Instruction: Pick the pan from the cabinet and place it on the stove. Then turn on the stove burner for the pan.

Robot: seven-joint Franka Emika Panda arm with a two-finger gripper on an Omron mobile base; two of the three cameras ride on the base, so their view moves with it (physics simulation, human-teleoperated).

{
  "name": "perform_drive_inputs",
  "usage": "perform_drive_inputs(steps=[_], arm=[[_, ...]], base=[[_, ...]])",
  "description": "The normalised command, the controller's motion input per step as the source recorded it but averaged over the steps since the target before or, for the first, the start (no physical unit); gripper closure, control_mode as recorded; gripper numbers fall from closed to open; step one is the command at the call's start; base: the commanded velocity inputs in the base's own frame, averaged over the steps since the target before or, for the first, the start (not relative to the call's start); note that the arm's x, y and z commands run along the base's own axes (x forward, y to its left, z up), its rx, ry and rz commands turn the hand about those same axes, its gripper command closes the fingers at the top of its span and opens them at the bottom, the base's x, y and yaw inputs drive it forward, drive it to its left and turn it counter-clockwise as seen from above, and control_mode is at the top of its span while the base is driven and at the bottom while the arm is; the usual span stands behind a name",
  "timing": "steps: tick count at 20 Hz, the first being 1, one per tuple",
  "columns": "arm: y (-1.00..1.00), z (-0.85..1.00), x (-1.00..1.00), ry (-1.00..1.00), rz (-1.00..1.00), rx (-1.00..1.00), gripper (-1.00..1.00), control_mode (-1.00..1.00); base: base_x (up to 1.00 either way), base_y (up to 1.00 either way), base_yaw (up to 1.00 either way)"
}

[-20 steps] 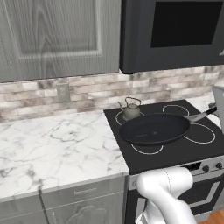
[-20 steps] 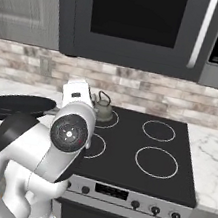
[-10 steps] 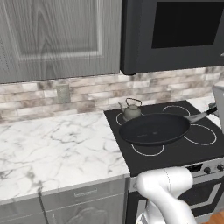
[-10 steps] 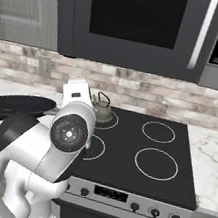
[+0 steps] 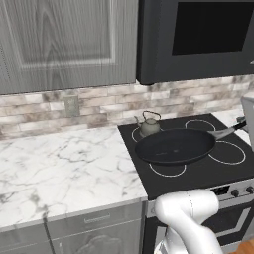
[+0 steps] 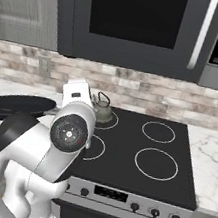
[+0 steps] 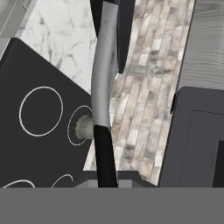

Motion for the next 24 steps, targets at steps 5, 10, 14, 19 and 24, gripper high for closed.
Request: perform_drive_inputs(steps=[5, 10, 14, 19, 24], arm=[[-0.33, 0.0, -0.08, -0.08, 0.0, 0.02, 1.0, -1.0], [-0.41, 0.0, -0.03, -0.08, 0.0, 0.03, 1.0, -1.0], [-0.43, 0.0, 0.0, -0.04, 0.0, 0.03, 1.0, -1.0], [-0.5, 0.0, 0.0, 0.0, 0.0, 0.06, 1.0, -1.0], [-0.55, -0.06, 0.0, 0.0, 0.0, 0.02, 1.0, -1.0]], base=[[0.0, 0.0, 0.0], [0.0, 0.0, 0.0], [0.0, 0.0, 0.0], [0.0, 0.0, 0.0], [0.0, 0.0, 0.0]])
